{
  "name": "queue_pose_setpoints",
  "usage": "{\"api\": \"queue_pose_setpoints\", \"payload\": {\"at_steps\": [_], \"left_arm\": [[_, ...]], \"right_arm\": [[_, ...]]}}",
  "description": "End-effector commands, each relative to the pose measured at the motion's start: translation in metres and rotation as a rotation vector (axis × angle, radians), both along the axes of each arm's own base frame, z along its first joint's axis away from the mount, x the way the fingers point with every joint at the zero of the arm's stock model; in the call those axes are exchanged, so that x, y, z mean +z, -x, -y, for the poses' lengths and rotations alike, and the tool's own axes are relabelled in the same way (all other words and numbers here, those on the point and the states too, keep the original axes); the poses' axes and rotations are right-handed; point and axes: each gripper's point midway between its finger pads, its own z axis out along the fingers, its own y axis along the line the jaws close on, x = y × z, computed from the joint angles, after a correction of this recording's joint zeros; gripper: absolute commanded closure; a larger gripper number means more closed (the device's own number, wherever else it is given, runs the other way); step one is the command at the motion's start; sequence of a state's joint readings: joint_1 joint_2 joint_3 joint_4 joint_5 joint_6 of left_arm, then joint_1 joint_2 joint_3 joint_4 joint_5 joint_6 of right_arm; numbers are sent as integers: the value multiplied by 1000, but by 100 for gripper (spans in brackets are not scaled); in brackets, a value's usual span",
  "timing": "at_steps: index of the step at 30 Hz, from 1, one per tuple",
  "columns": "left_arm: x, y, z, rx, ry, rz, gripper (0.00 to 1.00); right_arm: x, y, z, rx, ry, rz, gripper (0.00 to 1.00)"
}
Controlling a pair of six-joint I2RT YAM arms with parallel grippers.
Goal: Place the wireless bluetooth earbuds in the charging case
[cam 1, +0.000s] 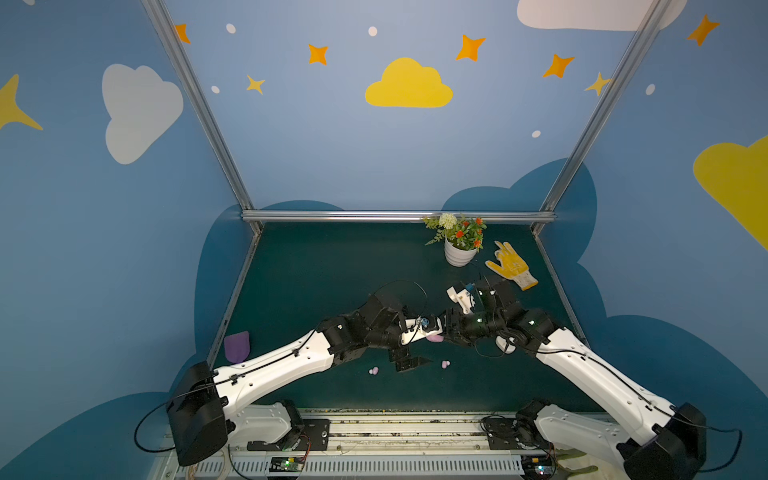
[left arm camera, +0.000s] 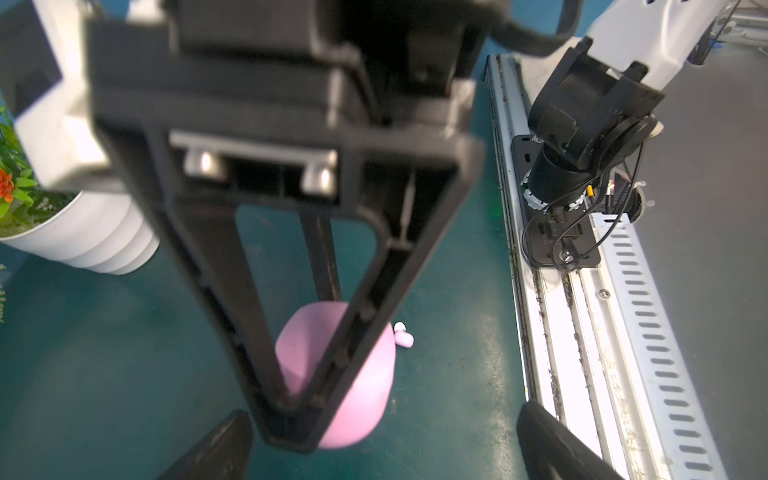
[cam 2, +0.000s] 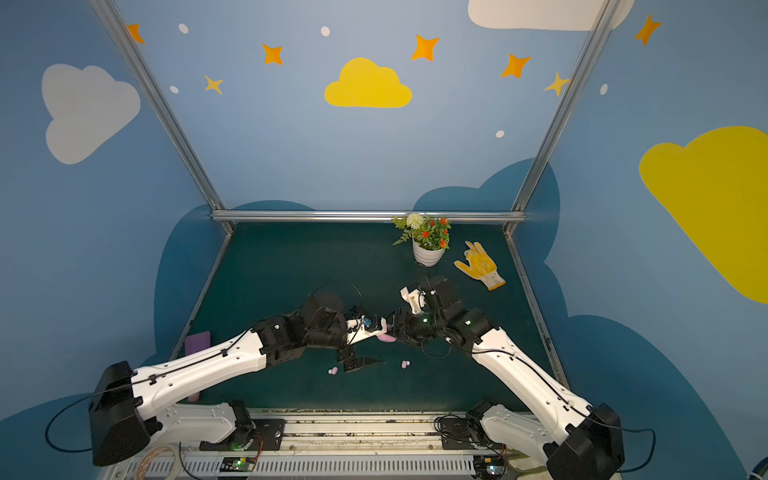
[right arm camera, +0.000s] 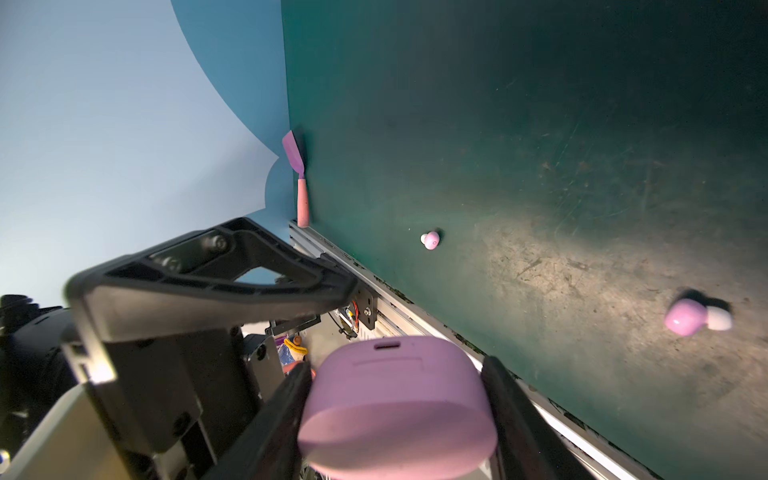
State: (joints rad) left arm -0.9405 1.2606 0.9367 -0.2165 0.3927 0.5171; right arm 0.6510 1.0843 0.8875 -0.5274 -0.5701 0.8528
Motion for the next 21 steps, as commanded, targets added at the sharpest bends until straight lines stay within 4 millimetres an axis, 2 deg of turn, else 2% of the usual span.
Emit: {"api": "queue_pose_setpoints", "payload": {"at_steps": [1,21], "left_arm": [[7,3,3,-28,32,13,3],[-7,10,10,-88,-1,-1,30]], "right_arm": [[18,-3,-10,25,-44,38,54],[30,-4,-20,21,-105,17,55]]}}
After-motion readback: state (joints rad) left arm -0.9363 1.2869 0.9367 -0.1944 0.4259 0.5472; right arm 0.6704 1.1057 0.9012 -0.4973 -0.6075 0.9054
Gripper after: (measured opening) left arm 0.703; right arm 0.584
